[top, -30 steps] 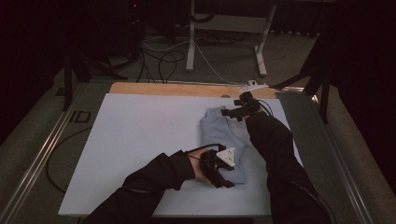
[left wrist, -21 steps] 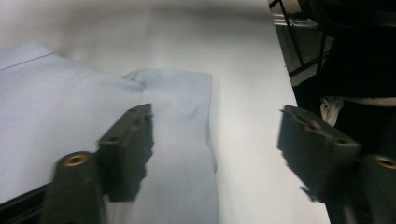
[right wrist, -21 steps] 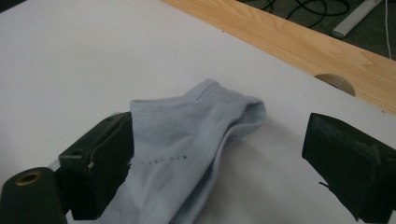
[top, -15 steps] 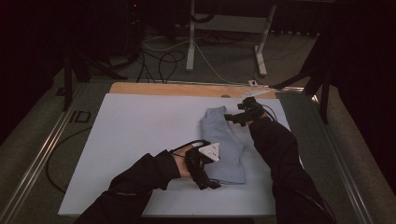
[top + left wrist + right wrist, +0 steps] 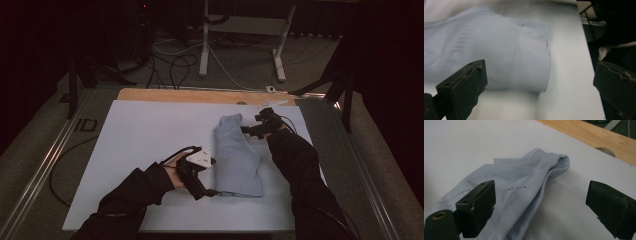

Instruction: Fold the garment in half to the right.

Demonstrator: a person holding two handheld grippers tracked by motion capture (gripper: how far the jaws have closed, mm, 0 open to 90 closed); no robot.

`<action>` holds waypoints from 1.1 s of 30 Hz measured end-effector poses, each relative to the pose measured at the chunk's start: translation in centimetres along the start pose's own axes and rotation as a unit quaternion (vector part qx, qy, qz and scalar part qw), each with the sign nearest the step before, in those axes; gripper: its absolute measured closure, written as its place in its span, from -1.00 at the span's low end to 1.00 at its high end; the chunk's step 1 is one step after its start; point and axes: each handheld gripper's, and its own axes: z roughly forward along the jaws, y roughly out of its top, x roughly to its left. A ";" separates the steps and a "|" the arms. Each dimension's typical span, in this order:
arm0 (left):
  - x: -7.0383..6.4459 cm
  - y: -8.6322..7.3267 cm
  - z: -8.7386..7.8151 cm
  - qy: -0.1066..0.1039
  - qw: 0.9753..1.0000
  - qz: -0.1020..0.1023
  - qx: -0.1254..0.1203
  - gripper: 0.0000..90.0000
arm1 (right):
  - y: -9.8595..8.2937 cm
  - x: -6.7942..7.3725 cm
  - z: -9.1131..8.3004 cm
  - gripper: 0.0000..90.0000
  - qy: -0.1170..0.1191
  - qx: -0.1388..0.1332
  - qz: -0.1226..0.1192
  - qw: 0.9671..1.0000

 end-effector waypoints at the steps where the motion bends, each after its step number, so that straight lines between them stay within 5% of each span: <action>1: 0.0 -0.5 -0.5 0.005 1.000 -0.006 -0.003 -0.99 | 0.0 0.0 0.1 -0.79 -0.007 0.004 0.000 1.000; 9: -0.8 -3.8 -2.8 0.029 0.998 -0.044 -0.015 -0.99 | 0.2 0.4 1.6 -0.73 -0.002 0.002 0.024 1.000; 11: -1.0 -4.9 -3.4 0.037 0.998 -0.047 -0.008 -0.99 | 0.3 0.5 2.3 -0.65 -0.032 0.015 0.028 0.999; 16: -1.1 -7.9 -5.7 0.062 0.994 -0.084 -0.017 -0.99 | 0.1 0.3 3.8 -0.16 -0.027 0.039 0.047 0.998; 22: -1.8 -9.2 -6.6 0.056 0.993 -0.099 -0.036 -0.99 | -0.4 0.4 4.6 0.17 -0.011 0.060 0.049 0.997; 27: -2.4 -10.4 -7.3 0.067 0.990 -0.115 -0.050 -0.99 | -0.6 0.7 4.6 0.81 -0.008 0.071 0.045 0.996; 33: -2.9 -11.5 -7.4 0.077 0.987 -0.131 -0.054 -0.99 | 0.1 1.5 3.8 0.90 -0.012 0.063 0.013 0.998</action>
